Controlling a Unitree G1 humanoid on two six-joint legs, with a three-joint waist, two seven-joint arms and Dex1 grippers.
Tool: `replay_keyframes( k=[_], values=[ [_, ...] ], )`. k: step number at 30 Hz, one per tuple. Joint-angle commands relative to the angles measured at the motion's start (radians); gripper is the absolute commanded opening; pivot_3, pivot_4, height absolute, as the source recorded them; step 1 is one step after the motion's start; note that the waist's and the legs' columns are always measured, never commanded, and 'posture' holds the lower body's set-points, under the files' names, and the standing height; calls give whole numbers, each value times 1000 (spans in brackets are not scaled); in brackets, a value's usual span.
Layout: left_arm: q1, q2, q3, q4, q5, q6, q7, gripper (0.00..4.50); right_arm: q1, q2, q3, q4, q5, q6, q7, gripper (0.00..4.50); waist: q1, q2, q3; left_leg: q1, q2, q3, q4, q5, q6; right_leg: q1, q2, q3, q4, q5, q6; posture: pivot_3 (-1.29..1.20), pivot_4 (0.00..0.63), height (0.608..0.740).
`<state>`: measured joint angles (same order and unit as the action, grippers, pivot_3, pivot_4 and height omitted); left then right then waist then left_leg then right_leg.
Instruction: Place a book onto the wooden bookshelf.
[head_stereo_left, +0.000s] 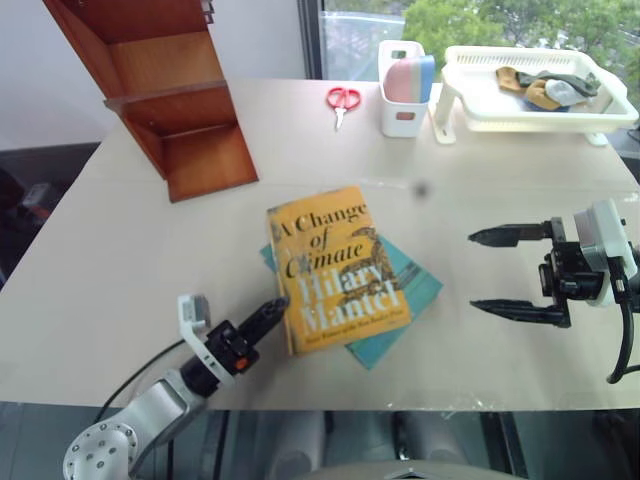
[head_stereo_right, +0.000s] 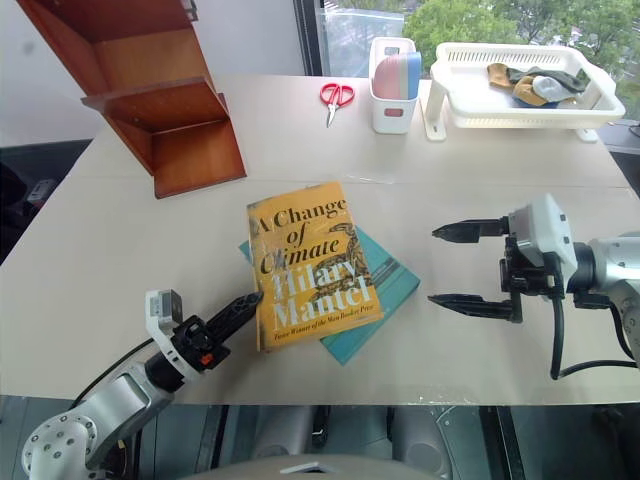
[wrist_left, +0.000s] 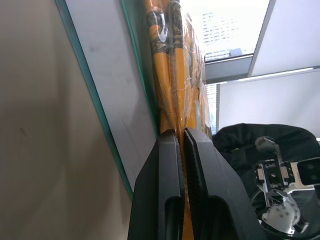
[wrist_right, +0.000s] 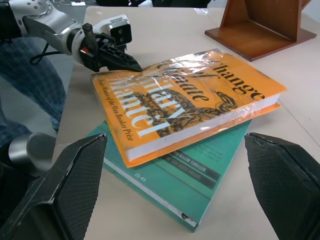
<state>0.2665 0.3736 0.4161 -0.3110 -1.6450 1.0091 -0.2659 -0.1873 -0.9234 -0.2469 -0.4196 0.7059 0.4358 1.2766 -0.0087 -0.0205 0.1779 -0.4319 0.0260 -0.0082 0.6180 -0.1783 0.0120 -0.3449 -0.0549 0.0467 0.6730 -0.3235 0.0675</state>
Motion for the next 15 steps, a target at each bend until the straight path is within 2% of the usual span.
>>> replay_keyframes(
  k=[1,6,9,15],
  values=[
    [11,28,-1,-56,-38,-24,-14,35,1,2,-9,-13,-1,-26,-4,4500,0,0,0,0,0,0,0,0,0,0,0,0,0,0,0,0,150,740],
    [-22,105,50,-159,-139,-80,-15,35,-3,13,-8,2,-4,-40,-9,4500,1,0,0,0,0,-1,0,0,0,0,-3,-1,-1,0,-1,0,150,740],
    [-106,201,67,-229,-156,-113,-5,35,-29,34,-14,34,21,-30,-24,4500,4,0,0,-1,0,-1,0,0,0,0,-4,-1,-1,-2,-3,0,150,740],
    [-419,466,36,-228,-19,-123,-36,35,-120,95,-63,152,147,33,-53,4500,4,0,0,-1,-1,0,0,0,0,1,1,-1,-1,0,0,0,150,740]
  ],
)
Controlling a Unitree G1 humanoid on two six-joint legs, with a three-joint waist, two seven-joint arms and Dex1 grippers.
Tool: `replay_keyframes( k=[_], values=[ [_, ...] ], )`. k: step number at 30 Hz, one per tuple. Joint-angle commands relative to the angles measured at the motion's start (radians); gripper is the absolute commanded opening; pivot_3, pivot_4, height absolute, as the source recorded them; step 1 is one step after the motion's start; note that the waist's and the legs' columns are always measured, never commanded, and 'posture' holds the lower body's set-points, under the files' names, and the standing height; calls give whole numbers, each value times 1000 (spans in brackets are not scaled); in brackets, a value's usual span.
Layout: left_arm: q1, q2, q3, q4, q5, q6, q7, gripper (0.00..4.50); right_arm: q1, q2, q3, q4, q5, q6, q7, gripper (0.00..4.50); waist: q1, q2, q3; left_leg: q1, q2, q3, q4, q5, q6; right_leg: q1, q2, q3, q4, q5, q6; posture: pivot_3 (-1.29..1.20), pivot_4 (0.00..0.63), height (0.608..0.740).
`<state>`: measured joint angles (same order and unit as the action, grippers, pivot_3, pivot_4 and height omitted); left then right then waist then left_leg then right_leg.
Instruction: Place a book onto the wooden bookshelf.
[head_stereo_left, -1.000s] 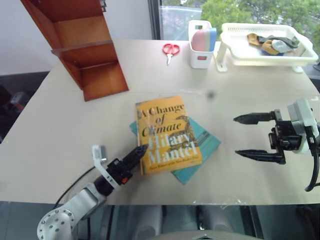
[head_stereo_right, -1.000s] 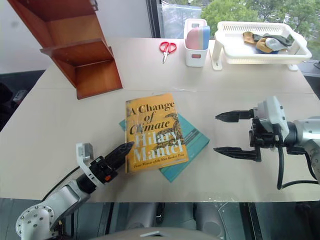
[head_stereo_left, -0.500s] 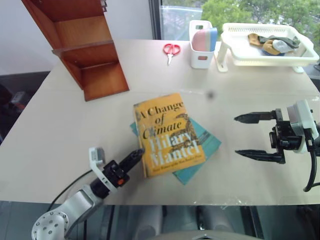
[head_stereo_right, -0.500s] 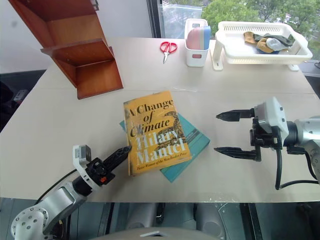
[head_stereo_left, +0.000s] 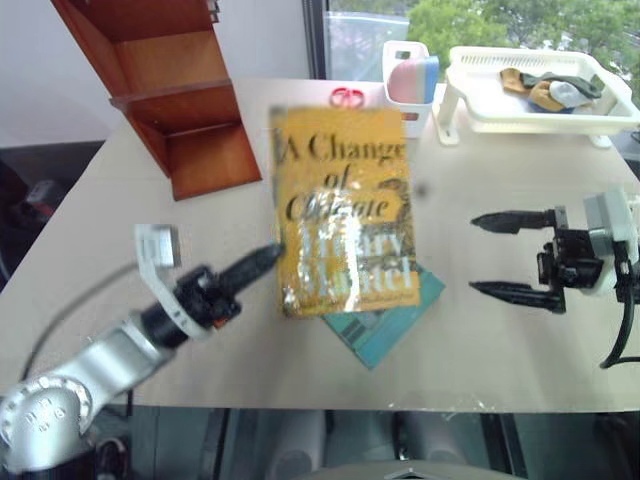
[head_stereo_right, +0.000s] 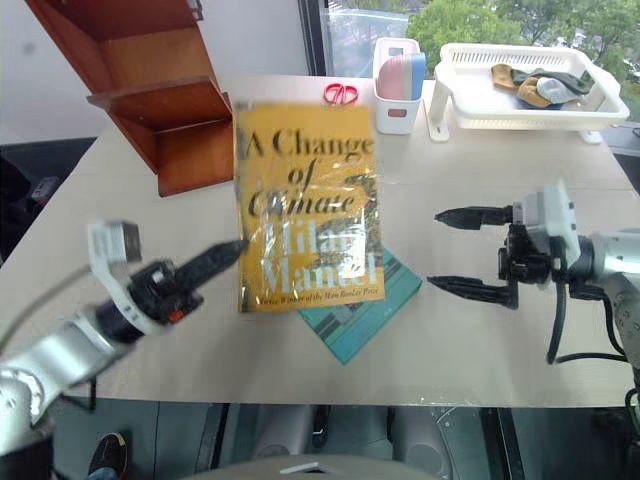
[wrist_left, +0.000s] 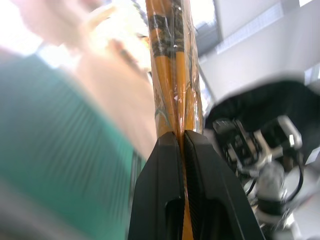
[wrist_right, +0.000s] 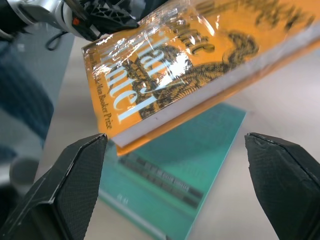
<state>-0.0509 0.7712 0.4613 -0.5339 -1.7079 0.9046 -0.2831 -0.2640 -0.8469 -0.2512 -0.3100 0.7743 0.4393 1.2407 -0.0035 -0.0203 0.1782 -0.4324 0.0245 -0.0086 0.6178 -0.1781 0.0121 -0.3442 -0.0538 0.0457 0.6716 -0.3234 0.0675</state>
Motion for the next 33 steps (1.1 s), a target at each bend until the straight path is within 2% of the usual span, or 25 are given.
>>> replay_keyframes(
  k=[1,3,7,10,12,14,19,25,33],
  values=[
    [-166,111,-30,4,91,-16,-23,35,-58,26,-68,63,101,41,-20,4500,-2,0,0,0,0,1,0,0,0,0,0,0,0,0,0,0,150,740],
    [-317,196,-106,19,228,-8,-32,35,-92,40,-87,109,144,65,-26,4500,-2,-2,2,0,-1,0,-1,0,0,0,1,0,-1,0,0,0,150,740],
    [-578,275,-246,78,470,-41,-114,35,-164,73,-146,226,264,134,-32,4500,-5,-1,3,-1,-2,0,-2,0,0,-1,4,1,-2,0,1,0,150,740],
    [-712,352,-397,150,820,-195,-249,35,-209,87,-198,328,365,207,-13,4500,-10,0,4,-2,-2,2,-3,0,0,-1,5,0,-5,0,1,0,150,740],
    [-832,347,-475,243,1019,-324,-296,35,-244,100,-214,400,366,199,-1,4500,-9,1,5,-2,-2,4,-5,0,0,-1,6,0,-6,0,1,0,150,740],
    [-895,327,-512,305,1138,-412,-336,35,-260,102,-213,432,345,186,12,4500,-9,3,6,-2,-2,5,-5,0,0,-1,7,0,-6,0,1,0,150,740],
    [-1057,327,-610,488,1536,-751,-396,35,-288,104,-214,490,316,166,52,4500,-7,3,6,-6,-2,6,-5,0,0,-4,6,0,-8,0,1,0,150,740],
    [-1107,371,-659,686,1839,-1022,-444,35,-304,120,-234,506,348,194,75,4500,-8,3,6,-21,-2,6,1,2,-3,-21,6,1,1,0,1,0,150,740],
    [-1153,409,-660,914,2034,-1167,-474,35,-329,123,-252,504,391,242,90,4500,-10,3,6,-22,-2,7,4,0,0,-24,6,2,7,0,2,0,150,740]
  ],
)
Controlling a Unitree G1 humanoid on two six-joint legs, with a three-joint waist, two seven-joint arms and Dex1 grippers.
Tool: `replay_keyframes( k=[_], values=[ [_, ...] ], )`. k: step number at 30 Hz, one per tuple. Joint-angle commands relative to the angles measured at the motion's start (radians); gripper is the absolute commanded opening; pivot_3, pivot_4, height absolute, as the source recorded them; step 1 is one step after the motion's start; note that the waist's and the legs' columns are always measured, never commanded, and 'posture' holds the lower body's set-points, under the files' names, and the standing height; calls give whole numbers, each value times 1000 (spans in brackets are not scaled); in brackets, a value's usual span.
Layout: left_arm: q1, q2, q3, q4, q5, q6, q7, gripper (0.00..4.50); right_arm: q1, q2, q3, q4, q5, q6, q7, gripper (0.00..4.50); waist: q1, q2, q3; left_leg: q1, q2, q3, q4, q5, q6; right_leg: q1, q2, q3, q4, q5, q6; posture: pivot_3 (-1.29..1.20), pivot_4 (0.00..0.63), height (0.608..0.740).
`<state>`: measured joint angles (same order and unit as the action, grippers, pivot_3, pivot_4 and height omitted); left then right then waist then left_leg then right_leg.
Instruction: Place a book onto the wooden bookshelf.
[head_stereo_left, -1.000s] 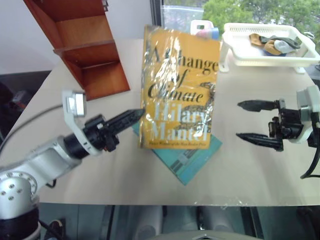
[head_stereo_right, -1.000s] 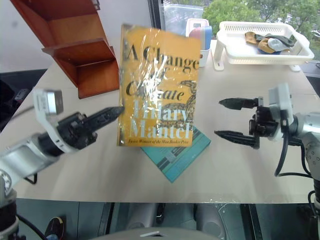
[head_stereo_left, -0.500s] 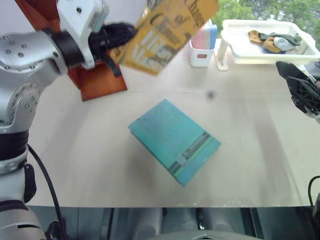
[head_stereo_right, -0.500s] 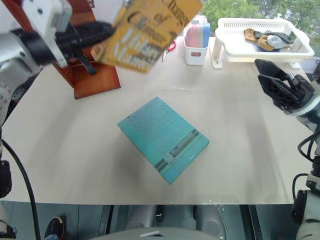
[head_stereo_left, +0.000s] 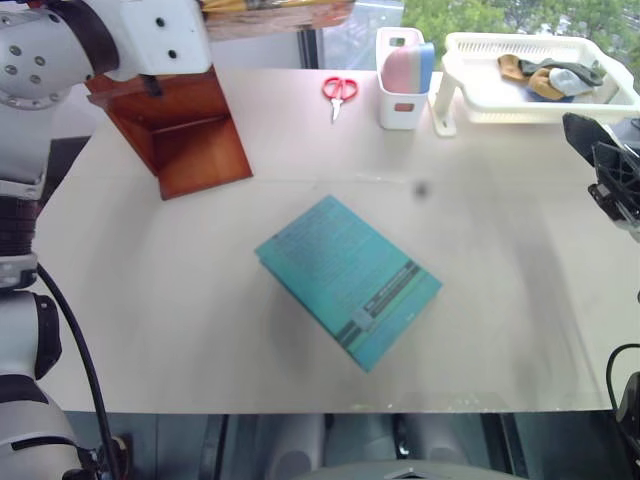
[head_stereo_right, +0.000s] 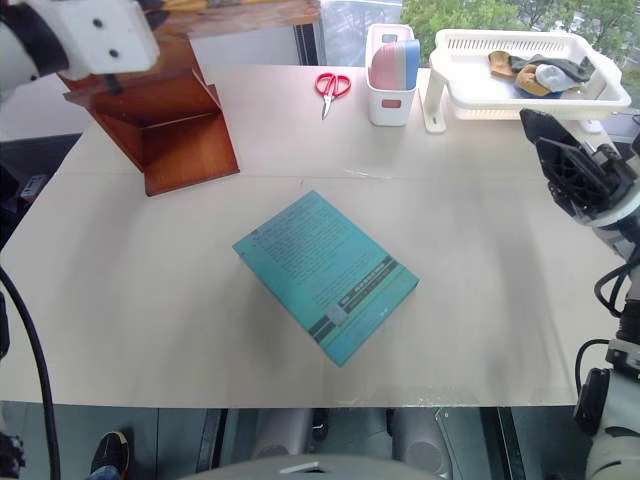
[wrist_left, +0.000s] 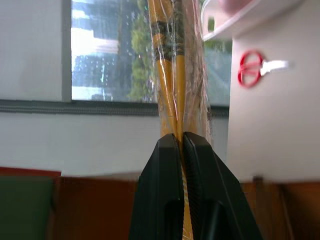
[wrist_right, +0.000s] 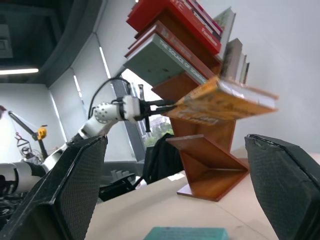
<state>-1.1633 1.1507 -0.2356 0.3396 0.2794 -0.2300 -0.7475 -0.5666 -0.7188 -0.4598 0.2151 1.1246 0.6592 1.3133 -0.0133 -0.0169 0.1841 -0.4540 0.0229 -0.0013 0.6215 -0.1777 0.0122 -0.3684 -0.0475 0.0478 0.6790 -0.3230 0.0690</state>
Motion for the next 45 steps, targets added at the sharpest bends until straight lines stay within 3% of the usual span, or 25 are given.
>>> replay_keyframes(
  k=[1,23,27,29,35,36,41,45],
  values=[
    [-36,32,39,56,50,-30,-23,35,-31,-5,-44,-25,47,28,16,4500,1,0,0,0,0,0,0,0,0,0,0,0,0,0,0,0,150,740],
    [153,110,138,29,98,155,-108,35,-113,9,-34,-4,24,64,5,4500,-7,0,0,-7,1,-1,15,0,0,-9,1,1,18,0,0,0,150,740],
    [165,134,142,51,128,139,-75,1425,-128,20,-29,1,10,59,1,4500,-7,0,0,-7,2,-1,15,0,0,-9,1,1,18,0,0,0,150,740],
    [169,138,142,57,139,131,-67,1880,-132,24,-29,3,4,57,0,4500,-7,0,0,-7,2,-1,15,0,0,-9,1,1,18,0,0,0,150,740],
    [171,142,139,74,172,124,-44,4209,-147,33,-28,11,-14,47,-2,4500,-2,0,0,-7,2,0,15,0,0,-9,1,1,18,0,0,0,150,740],
    [171,142,140,78,176,122,-40,4413,-149,35,-28,12,-17,46,-2,4500,-2,0,0,-7,2,0,15,0,0,-9,1,1,18,0,0,0,150,740],
    [179,143,170,77,152,125,-29,4413,-150,31,-24,13,-27,38,0,4500,-2,0,0,-7,2,-1,15,0,0,-9,1,1,18,0,0,0,150,740],
    [228,85,294,-45,-42,267,-111,4413,-131,12,-27,9,-40,41,6,4500,-3,0,0,-7,2,-1,16,0,0,-9,1,1,19,0,0,0,150,740]
  ],
)
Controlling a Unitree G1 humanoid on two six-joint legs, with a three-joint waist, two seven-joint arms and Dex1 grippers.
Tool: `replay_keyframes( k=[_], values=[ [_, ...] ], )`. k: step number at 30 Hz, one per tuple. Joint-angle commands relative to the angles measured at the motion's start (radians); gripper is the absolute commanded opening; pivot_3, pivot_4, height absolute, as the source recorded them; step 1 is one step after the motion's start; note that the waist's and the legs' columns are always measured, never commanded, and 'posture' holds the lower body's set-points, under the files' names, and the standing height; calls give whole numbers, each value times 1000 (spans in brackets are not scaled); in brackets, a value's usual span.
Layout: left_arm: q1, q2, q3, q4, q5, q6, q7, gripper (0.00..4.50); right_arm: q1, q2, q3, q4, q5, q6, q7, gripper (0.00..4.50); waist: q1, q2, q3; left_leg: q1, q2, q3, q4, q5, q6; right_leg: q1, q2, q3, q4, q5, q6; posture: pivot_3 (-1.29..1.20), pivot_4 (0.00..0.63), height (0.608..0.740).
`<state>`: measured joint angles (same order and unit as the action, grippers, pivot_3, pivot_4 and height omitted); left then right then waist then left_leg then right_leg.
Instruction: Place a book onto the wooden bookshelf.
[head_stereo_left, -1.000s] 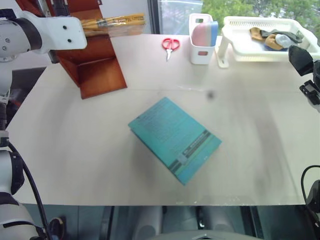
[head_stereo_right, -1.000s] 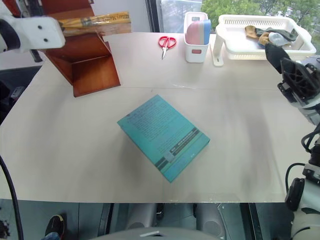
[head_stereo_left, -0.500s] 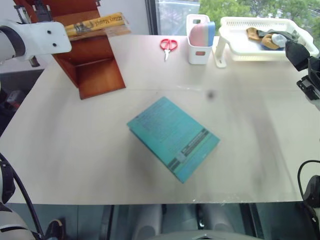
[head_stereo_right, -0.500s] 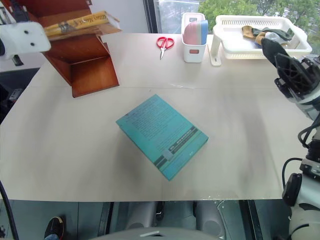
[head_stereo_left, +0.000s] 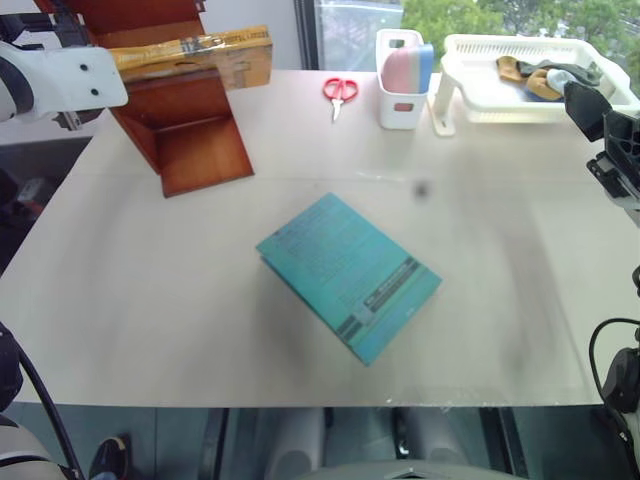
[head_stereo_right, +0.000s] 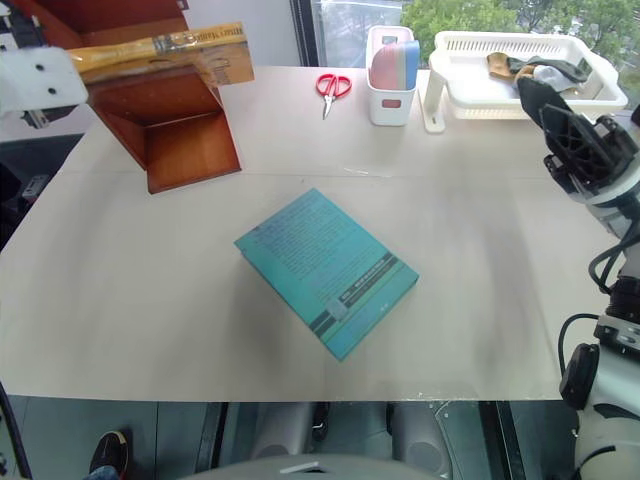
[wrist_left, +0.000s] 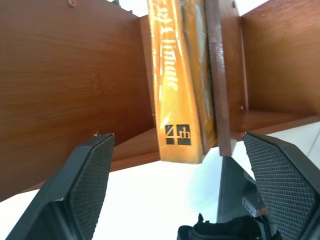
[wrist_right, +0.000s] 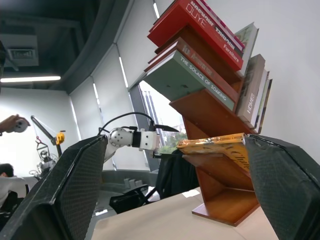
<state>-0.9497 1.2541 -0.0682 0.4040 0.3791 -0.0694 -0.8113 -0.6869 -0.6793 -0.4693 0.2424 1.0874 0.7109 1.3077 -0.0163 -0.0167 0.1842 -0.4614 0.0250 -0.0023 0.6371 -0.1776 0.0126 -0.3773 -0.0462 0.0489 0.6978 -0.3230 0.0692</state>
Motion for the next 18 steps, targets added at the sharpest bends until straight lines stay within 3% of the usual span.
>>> replay_keyframes(
  k=[1,6,9,15,18],
  values=[
    [29,-36,151,-154,-176,151,-57,4413,-3,-33,-18,-20,-6,-8,14,4500,0,0,0,0,0,0,0,0,0,0,0,0,0,0,0,0,150,740],
    [244,-160,293,-536,-460,445,-154,4413,112,-87,0,-53,-80,-26,46,4500,6,0,-1,0,2,-3,1,0,0,1,-1,-1,-1,0,0,0,150,740],
    [378,-207,348,-686,-539,592,-142,4413,197,-122,31,-73,-159,-72,75,4500,0,0,-1,-1,2,-3,1,0,0,1,0,-1,0,0,0,0,150,740],
    [706,-400,431,-820,-602,714,-13,4413,366,-133,108,-53,-458,-391,25,4500,-15,3,-2,4,2,-1,0,0,0,1,2,4,2,0,0,0,150,740],
    [820,-485,466,-850,-648,743,17,4413,411,-140,116,-21,-522,-482,33,4500,-18,2,-2,7,2,-2,2,0,0,5,1,4,2,0,0,0,150,740]
  ],
)
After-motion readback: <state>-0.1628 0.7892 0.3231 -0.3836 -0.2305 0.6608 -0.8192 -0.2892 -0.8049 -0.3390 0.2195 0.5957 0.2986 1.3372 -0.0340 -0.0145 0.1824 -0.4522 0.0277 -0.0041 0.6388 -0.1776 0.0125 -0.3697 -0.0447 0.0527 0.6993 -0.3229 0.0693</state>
